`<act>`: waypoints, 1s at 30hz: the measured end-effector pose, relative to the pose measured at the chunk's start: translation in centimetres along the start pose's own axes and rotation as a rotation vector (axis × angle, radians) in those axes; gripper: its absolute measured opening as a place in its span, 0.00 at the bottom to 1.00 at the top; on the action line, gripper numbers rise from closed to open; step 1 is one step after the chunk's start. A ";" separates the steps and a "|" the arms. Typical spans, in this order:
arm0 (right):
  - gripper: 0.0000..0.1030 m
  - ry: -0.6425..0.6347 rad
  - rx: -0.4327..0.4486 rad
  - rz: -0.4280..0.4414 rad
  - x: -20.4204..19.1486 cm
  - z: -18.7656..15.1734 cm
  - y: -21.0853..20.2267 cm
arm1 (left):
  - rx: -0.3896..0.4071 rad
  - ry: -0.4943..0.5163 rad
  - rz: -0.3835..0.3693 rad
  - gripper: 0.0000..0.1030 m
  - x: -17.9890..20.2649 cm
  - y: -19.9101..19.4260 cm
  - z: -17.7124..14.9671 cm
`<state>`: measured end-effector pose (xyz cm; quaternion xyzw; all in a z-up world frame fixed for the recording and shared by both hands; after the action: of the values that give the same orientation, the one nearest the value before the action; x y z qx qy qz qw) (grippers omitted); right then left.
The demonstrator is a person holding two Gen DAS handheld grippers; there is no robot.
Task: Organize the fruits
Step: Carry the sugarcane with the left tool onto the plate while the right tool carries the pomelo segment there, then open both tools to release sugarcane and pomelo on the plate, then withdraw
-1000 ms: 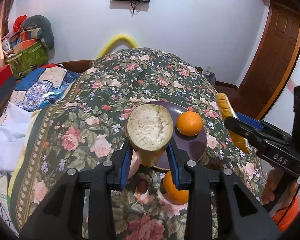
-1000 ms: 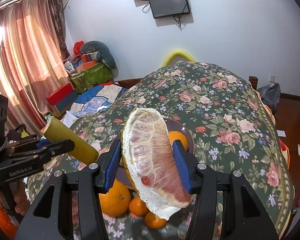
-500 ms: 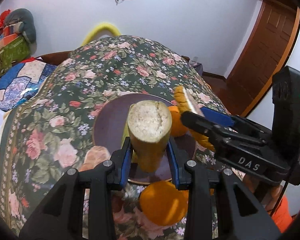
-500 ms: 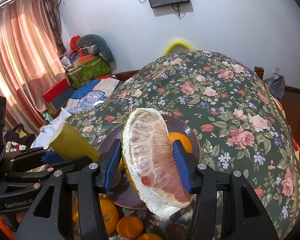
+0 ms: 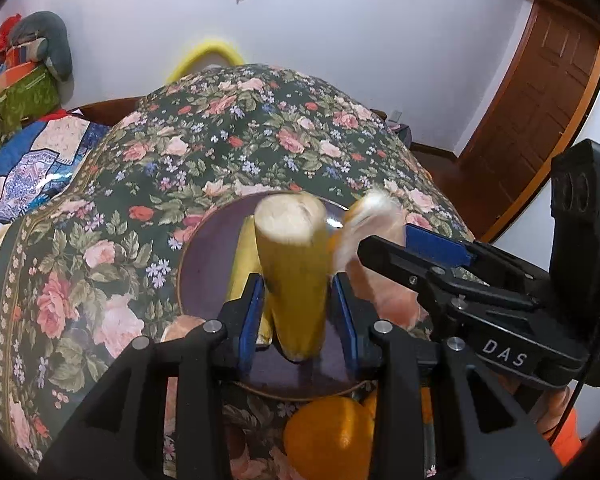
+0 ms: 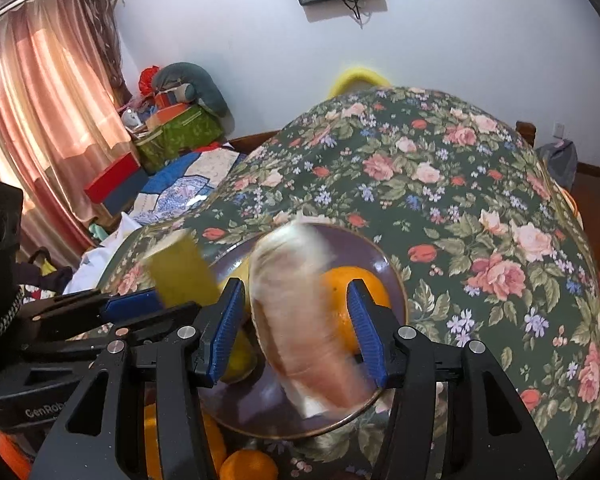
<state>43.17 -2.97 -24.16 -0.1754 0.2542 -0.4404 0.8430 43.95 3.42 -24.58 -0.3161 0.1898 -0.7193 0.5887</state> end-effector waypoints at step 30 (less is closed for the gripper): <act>0.49 -0.139 0.065 -0.096 -2.5 -0.5 -9.4 | 0.098 0.070 0.096 0.34 2.0 -11.3 -1.2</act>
<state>35.55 -6.10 -18.95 -0.1903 0.1719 -0.4751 0.8417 34.71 3.98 -17.70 -0.2519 0.1900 -0.7093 0.6303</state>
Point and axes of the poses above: each gripper's, at about its wrist camera, not at the fingertips, and y roughly the way its jaws point, x to its right, z to its top, the point moved 9 cm from there along y, roughly the way its jaws point, and after that the axes turned 6 degrees about x, right-handed, at the moved point
